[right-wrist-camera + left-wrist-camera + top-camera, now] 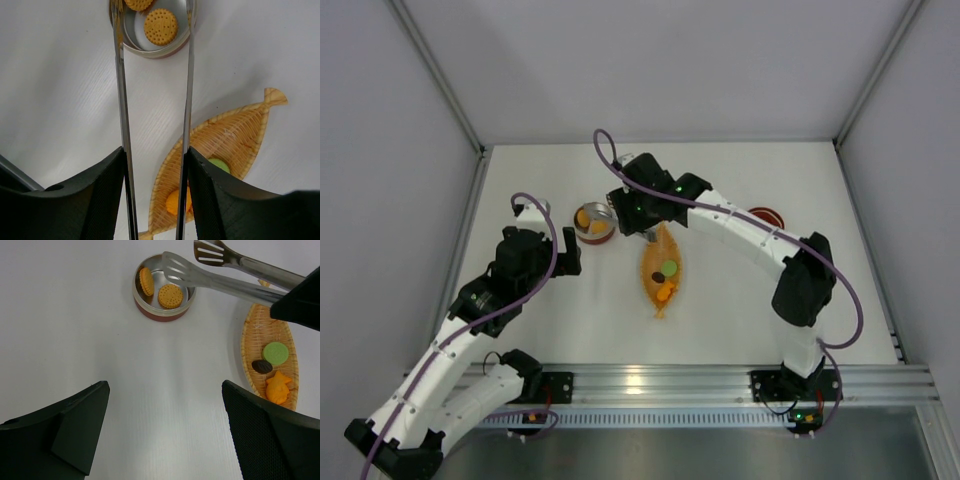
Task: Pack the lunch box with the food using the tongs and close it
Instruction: Place the fake food in the packing box, then pick up the fake food from the plate.
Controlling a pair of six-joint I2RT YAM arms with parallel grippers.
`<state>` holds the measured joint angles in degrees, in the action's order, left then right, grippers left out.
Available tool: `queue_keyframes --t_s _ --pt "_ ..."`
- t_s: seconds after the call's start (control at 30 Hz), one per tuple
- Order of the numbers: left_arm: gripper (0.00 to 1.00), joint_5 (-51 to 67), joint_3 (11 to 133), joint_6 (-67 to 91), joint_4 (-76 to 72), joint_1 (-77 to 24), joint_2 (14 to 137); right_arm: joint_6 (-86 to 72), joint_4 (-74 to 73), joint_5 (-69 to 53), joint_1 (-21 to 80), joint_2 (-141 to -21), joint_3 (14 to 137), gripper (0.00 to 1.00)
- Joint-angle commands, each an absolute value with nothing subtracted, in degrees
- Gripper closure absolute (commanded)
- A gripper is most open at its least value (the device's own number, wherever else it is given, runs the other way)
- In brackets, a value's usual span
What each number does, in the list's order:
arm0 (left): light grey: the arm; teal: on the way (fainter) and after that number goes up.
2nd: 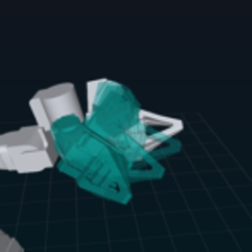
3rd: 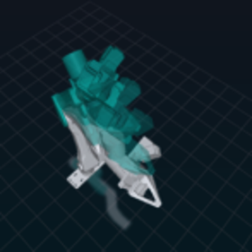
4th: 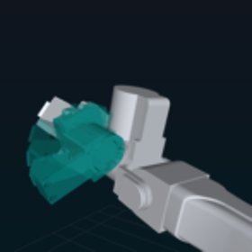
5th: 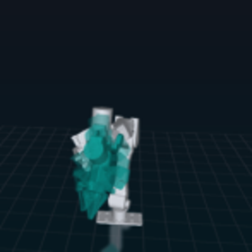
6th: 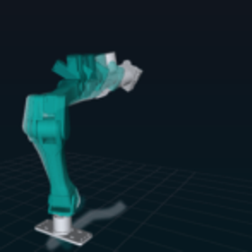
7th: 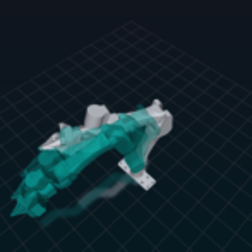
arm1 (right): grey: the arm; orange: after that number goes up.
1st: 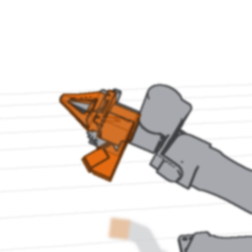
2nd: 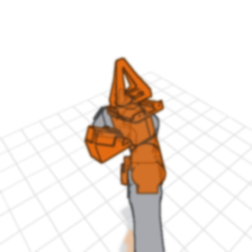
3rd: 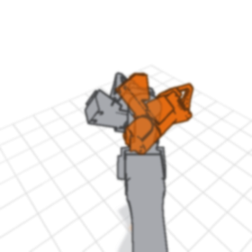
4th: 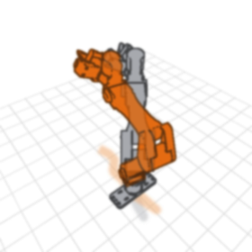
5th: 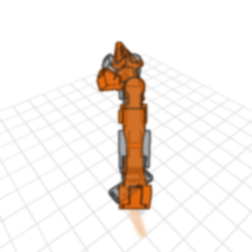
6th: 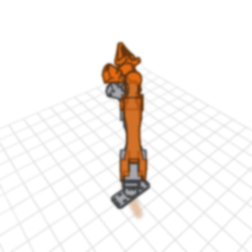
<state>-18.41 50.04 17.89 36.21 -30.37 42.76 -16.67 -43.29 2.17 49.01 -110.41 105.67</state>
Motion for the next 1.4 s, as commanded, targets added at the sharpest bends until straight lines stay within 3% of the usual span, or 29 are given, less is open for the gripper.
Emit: queue_keyframes --t_s 0.0,0.3,0.67,1.37 --pt "0.01 -18.1 49.8 18.0 35.4 -30.1 42.2 -16.8 -45.0 5.0 49.9 -100.0 102.9 0.51" --pt "0.01 -18.0 49.8 18.0 35.3 -30.2 42.0 -16.1 -48.6 10.5 50.0 -85.7 88.3 0.51" --pt "0.01 -18.0 49.8 17.9 35.3 -30.2 42.0 -15.6 -51.7 12.6 51.0 -78.7 75.2 0.53" --pt "0.01 -17.8 49.8 17.9 35.3 -30.2 42.3 -15.4 -54.3 13.1 55.4 -76.8 71.2 0.56"
